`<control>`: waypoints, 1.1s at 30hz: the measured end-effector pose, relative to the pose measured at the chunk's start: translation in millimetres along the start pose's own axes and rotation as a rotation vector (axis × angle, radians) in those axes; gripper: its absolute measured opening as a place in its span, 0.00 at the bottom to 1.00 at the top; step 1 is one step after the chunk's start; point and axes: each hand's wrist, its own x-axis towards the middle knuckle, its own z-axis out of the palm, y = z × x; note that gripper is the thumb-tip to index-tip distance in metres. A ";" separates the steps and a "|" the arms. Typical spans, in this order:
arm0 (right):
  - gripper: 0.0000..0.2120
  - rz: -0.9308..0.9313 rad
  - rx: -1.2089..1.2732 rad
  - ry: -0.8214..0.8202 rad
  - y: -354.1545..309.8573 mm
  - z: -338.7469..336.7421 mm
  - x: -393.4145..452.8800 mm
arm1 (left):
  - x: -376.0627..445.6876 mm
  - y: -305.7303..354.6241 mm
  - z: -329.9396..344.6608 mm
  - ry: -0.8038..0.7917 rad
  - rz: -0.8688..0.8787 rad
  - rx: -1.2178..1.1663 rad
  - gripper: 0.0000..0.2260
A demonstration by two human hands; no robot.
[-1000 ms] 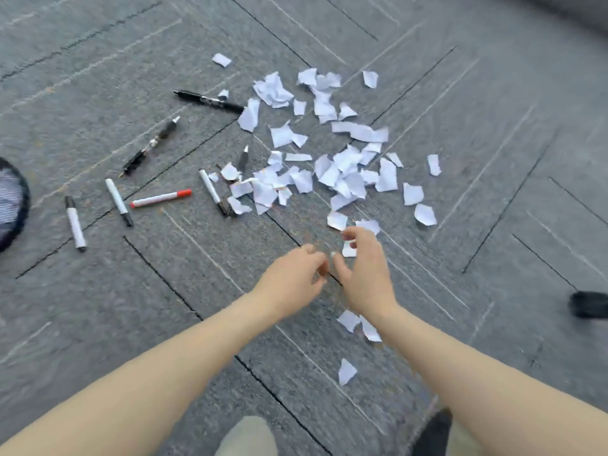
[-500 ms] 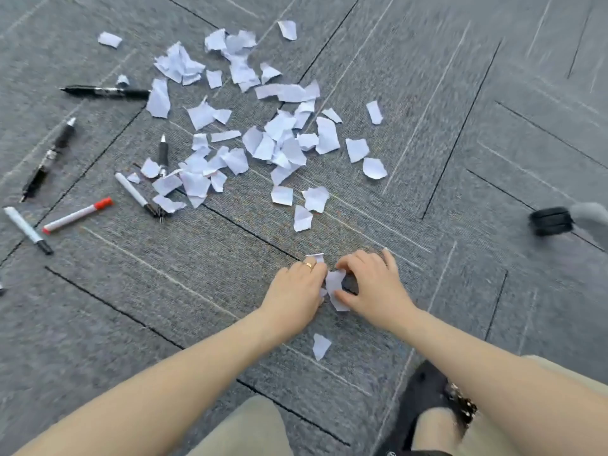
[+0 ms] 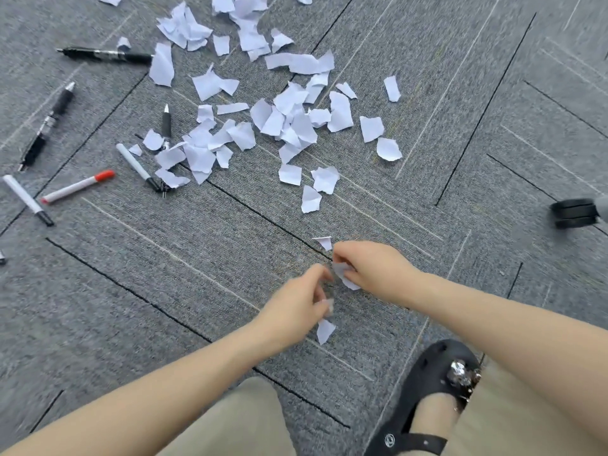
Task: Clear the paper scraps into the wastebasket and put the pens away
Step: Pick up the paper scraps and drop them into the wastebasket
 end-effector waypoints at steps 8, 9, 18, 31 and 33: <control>0.09 0.033 0.323 0.086 -3.7 -6.1 12.4 | -18.2 -11.7 43.4 -0.053 0.100 0.496 0.17; 0.09 0.035 0.290 0.111 -4.9 -4.2 13.8 | -19.0 -11.5 43.7 -0.036 0.094 0.508 0.16; 0.15 0.009 0.137 0.264 2.2 8.8 19.4 | -17.3 -9.3 39.3 0.117 0.140 0.712 0.20; 0.09 0.032 0.108 0.166 -1.5 0.1 24.1 | -23.1 -16.8 17.5 -0.093 0.098 0.393 0.07; 0.16 0.022 0.129 0.146 -2.3 -3.3 24.9 | -13.3 -7.6 -13.5 -0.056 0.002 0.284 0.04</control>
